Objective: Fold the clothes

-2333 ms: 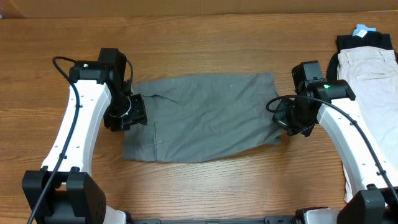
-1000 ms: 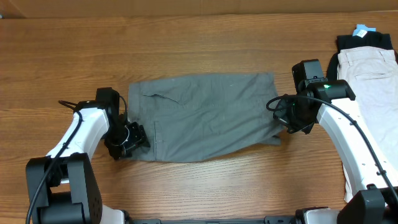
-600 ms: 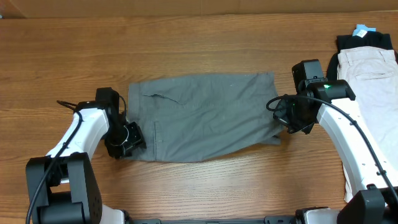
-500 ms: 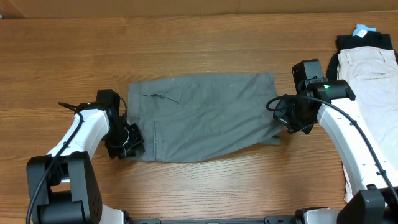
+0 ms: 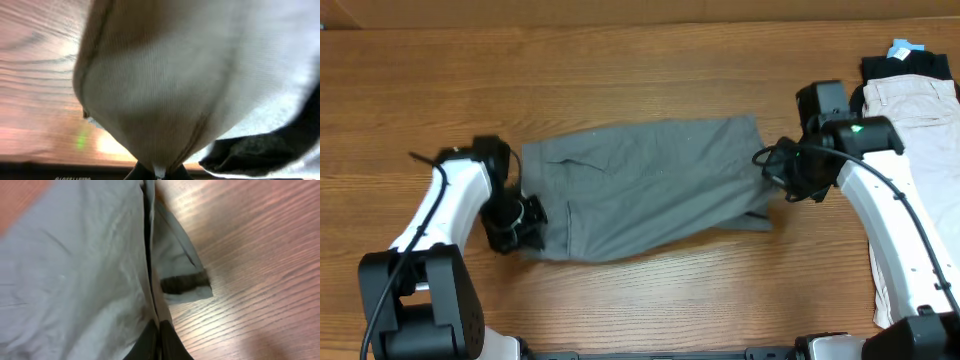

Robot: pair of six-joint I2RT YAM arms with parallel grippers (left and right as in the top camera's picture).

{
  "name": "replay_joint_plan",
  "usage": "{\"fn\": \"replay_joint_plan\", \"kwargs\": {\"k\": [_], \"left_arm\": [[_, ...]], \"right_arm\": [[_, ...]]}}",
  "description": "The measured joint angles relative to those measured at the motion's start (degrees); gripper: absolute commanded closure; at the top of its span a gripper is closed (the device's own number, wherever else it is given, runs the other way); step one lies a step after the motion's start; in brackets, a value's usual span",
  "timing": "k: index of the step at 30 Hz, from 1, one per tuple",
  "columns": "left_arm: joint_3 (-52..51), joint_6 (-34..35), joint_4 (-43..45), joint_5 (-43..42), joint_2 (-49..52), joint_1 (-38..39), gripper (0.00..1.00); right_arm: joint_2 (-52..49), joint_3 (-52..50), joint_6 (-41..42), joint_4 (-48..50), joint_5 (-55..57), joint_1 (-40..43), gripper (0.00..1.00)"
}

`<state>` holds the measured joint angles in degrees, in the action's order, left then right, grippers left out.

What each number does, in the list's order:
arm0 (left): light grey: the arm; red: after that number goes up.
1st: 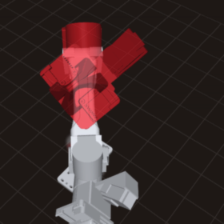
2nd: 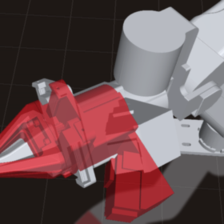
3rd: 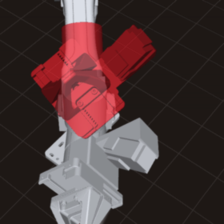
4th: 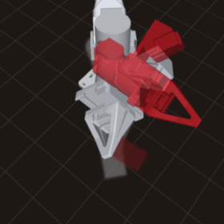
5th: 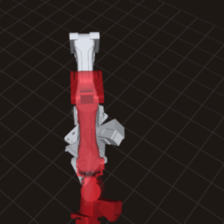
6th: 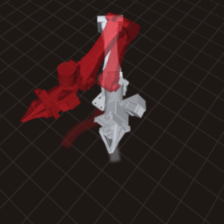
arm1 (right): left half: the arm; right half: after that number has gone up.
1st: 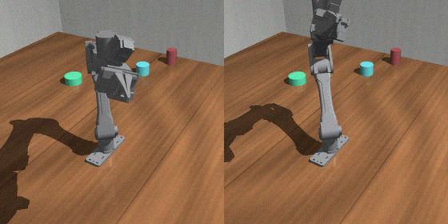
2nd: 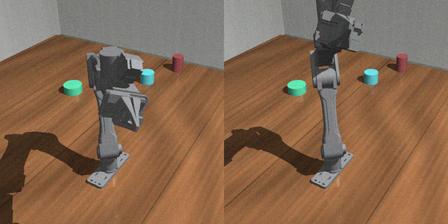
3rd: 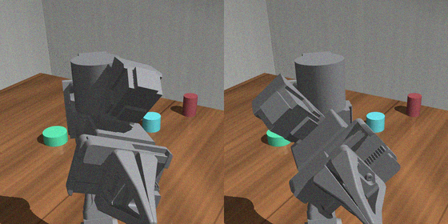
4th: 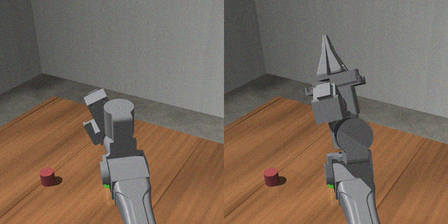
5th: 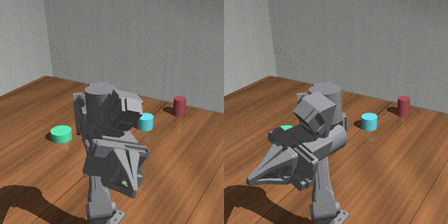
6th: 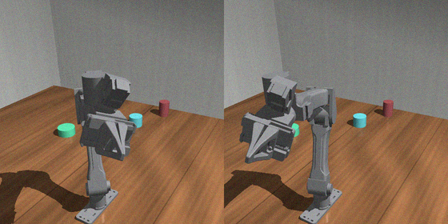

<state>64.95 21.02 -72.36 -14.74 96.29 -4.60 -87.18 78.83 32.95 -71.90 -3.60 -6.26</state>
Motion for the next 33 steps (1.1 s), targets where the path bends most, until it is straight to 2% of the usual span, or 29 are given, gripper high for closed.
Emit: {"fn": "replay_joint_plan", "kwargs": {"k": [9,14,18,19,21,22,23,24,33], "left_arm": [[19.4,-0.8,-11.6,0.0,-7.2,0.6,0.96],[26.0,-1.9,-16.1,0.0,-10.3,0.8,0.96],[27.4,-1.9,-16.9,0.0,-12.2,0.8,0.96],[27.4,-2.0,-17.6,0.0,-12.4,0.8,0.92],[27.4,-2.4,-18.6,0.0,-12.4,0.8,0.65],[27.4,-3.0,-19.0,0.0,-12.4,0.8,0.29],[27.4,-3.6,-19.3,0.0,-12.4,0.8,0.03],[27.4,-4.0,-19.6,0.1,-12.4,0.8,0.0],[27.4,-4.9,-15.8,4.9,-12.4,0.8,0.0]], "right_arm": [[0.0,12.7,-1.3,-6.1,1.0,0.0,0.96],[0.0,15.8,-1.5,-7.5,1.1,0.0,0.96],[1.1,16.1,-1.5,-7.6,1.1,0.0,0.96],[1.5,16.1,-1.5,-7.7,1.1,0.0,0.96],[2.3,16.1,-1.5,-7.8,1.1,0.0,0.96],[2.7,16.1,-1.5,-7.9,1.1,0.0,0.96],[3.1,16.1,-1.5,-7.9,1.1,0.0,0.96],[3.4,16.1,-1.5,-7.9,1.1,0.0,0.96],[4.7,16.1,-1.5,-8.8,1.7,-0.1,0.96]]}}
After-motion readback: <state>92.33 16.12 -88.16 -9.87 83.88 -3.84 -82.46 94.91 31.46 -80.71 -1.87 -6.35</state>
